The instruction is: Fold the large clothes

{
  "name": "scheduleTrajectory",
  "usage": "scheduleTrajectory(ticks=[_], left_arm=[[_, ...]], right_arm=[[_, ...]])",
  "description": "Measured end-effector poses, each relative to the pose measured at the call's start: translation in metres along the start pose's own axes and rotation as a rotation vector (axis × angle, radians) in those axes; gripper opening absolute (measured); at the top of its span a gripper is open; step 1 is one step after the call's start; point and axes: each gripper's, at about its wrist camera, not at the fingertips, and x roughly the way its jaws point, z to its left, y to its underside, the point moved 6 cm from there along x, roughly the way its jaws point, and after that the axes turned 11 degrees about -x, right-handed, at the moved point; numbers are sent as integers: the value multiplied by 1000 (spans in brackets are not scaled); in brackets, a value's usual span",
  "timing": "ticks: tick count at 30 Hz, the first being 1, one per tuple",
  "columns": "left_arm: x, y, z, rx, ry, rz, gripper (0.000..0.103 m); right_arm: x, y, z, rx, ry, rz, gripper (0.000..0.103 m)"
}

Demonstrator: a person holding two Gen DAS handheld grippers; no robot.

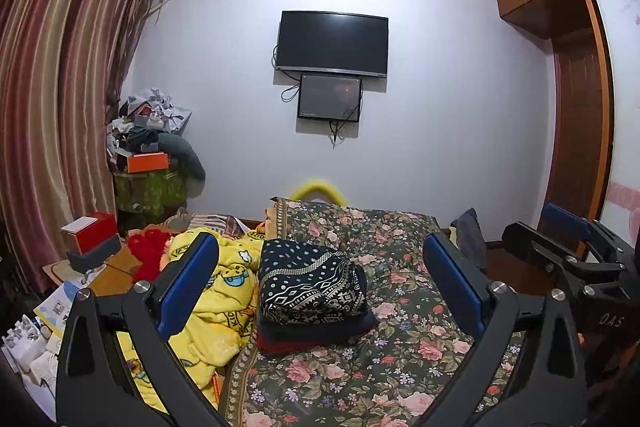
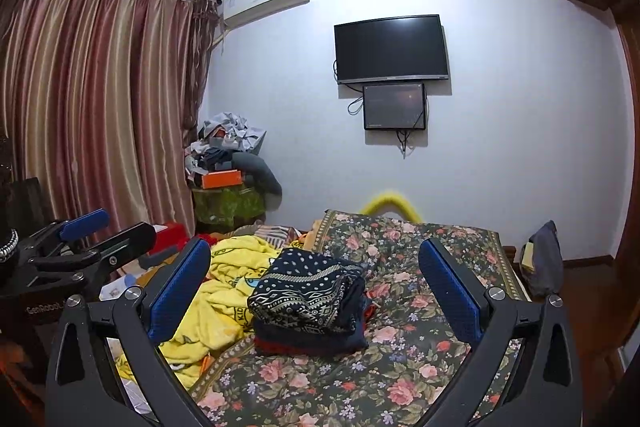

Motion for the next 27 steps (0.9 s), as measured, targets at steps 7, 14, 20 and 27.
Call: scheduleTrajectory(ticks=[7,14,20,27], left_arm=[[1,2,3,-11,-6,10,102],[3,3,5,-19,-3,23,103],[5,5,2,-12,3,32,103],[6,4,-1,-5,21,35,103]], right_arm=[[-3,-2,-3,16,1,-3,103],[-3,0,-9,28,2,3,103],[-3,1,-11,34,2,4,103],[-3,1,-12,36,2,3,103]])
